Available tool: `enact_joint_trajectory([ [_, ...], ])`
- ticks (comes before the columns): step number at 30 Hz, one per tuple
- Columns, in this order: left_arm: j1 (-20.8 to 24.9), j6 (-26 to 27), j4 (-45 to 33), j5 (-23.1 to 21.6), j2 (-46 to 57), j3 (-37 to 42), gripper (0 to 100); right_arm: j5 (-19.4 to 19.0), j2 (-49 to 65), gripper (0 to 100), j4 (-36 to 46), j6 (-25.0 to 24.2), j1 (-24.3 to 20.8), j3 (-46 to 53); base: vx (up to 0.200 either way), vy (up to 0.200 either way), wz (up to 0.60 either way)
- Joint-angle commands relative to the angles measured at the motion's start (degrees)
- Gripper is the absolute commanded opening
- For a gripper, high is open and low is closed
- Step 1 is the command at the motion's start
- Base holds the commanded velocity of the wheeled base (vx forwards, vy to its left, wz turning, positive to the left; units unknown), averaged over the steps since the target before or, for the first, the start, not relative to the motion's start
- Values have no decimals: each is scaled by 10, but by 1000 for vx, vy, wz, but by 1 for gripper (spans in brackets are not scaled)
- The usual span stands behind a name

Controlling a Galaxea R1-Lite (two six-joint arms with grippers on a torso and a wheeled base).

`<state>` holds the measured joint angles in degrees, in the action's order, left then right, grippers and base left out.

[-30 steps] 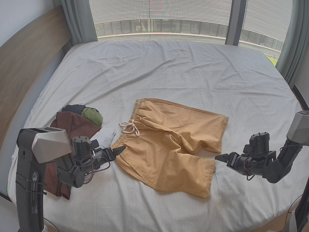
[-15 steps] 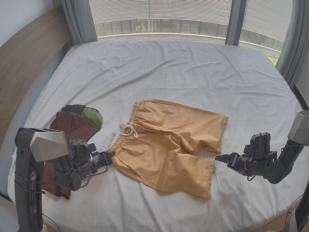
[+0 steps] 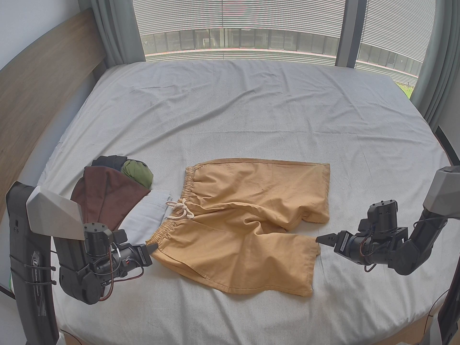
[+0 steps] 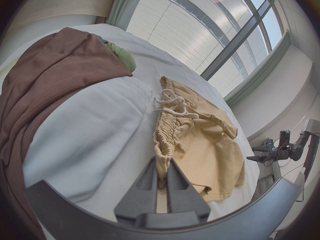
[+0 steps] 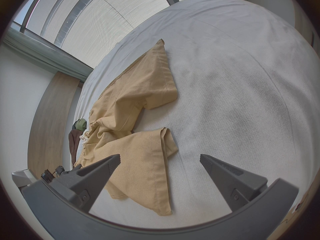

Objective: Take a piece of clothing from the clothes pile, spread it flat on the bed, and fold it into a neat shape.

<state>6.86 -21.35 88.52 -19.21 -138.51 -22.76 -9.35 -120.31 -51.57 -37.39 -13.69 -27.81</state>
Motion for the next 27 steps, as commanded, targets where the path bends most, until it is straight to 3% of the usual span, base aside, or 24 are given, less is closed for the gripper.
enact_joint_trajectory([
  [1, -4, 4, 2, 0, 4, 23, 0, -1, -11, 100, 0, -1, -6, -4, 0, 0, 0],
  [9, -16, 22, 3, -14, -2, 27, 0, -8, -33, 100, 3, -32, -16, -40, 0, 0, 0],
  [10, -17, 21, 3, -15, -2, 26, 100, -8, -38, 100, 4, -32, -16, -44, 0, 0, 0],
  [21, -11, 20, 3, -15, 15, 19, 100, -3, -102, 100, 13, -34, -26, -126, 0, 0, 0],
  [27, -8, 21, 4, -14, 15, 21, 100, -3, -106, 100, 74, -44, -25, -176, 0, 0, 0],
])
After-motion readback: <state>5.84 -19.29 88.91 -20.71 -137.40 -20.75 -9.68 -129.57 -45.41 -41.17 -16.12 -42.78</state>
